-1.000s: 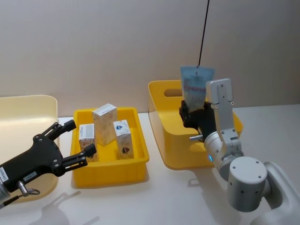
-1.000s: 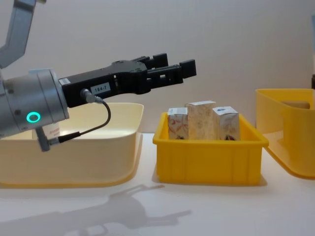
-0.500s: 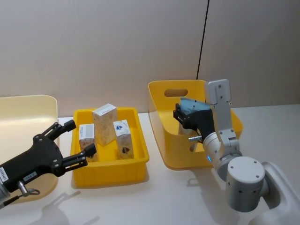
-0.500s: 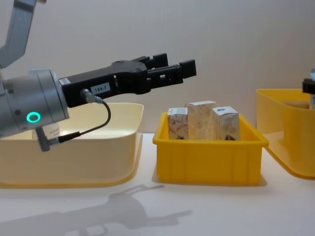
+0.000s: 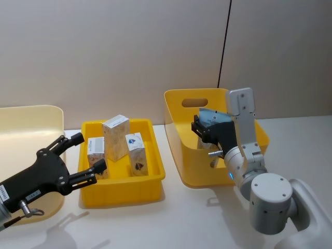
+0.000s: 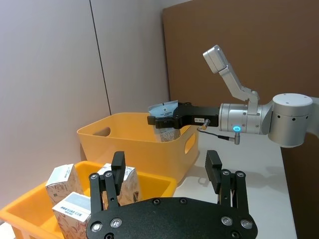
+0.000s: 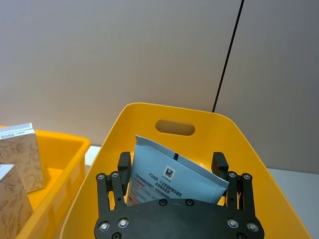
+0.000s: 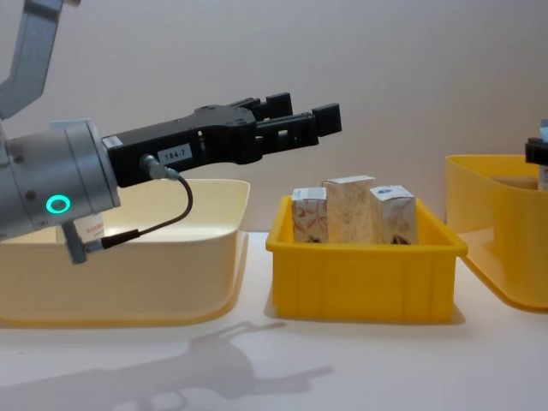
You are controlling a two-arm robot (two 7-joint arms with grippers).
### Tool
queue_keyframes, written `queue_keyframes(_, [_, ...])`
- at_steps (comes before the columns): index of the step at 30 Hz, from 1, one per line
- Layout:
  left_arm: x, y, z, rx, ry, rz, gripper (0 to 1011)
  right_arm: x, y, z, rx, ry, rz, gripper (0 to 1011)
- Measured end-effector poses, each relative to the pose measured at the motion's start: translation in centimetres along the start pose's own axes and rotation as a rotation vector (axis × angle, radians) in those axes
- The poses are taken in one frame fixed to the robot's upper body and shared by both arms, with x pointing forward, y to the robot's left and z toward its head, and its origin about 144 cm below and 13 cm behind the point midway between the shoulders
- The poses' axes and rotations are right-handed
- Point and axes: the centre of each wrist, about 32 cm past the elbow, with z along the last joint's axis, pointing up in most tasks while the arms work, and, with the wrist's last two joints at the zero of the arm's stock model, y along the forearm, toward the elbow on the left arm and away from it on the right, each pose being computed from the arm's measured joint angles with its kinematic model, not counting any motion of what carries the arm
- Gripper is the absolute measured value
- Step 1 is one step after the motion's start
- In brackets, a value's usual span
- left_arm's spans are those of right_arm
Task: Bimanual collaborative sorting of washing and personal care products
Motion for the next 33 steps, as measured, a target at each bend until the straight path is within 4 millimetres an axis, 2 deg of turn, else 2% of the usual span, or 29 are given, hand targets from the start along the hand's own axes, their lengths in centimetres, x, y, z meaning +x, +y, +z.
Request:
queue_keyframes(10, [0.0,0.0,0.0,0.0,0.0,0.0,1000,0.1,-0.1,0.1,0.042,0.005,-0.003,1001])
queue_keyframes(33, [0.0,0.0,0.0,0.0,0.0,0.0,1000,0.7,-1.2,1.9,0.21,0.058,-0.009,1001])
